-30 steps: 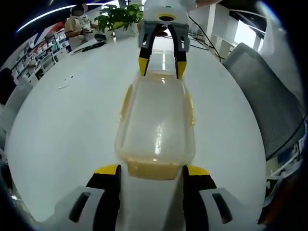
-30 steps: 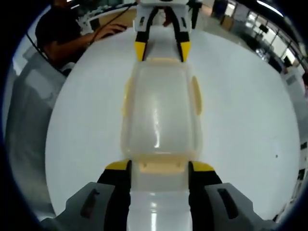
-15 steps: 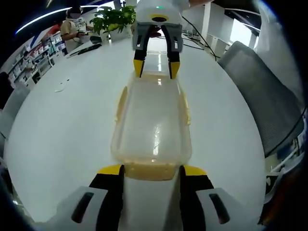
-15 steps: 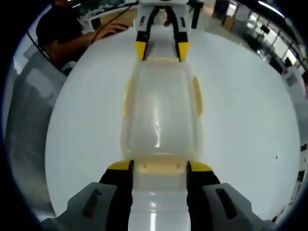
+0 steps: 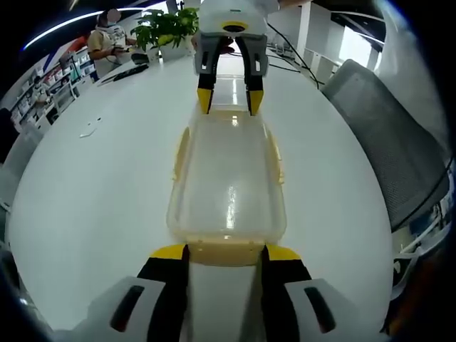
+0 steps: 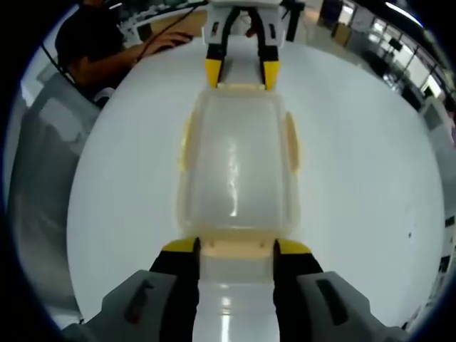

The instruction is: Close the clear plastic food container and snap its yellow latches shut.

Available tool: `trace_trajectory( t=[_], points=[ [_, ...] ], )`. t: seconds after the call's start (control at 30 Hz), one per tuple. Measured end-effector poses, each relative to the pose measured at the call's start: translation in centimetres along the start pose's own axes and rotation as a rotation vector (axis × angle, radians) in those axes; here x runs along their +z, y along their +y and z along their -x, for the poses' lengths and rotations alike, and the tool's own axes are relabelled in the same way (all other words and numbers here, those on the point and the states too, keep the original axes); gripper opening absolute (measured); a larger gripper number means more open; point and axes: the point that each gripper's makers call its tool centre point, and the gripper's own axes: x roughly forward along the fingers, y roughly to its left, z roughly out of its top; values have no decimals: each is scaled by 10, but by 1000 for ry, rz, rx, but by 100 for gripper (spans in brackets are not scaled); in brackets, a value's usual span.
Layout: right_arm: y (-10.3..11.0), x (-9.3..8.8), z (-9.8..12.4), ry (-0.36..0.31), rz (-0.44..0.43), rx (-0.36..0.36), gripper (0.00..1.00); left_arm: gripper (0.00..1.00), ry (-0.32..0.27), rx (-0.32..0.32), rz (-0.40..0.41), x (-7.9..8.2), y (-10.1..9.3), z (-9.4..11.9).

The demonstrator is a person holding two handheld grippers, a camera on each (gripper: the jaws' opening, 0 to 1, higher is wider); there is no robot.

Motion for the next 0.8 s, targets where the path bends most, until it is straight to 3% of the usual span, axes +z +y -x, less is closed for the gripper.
trace_trajectory(
  t=[0.8],
  points=[
    [-5, 3, -1, 12, 15, -20, 35, 33, 35, 0, 6, -2, 2, 1]
  ],
)
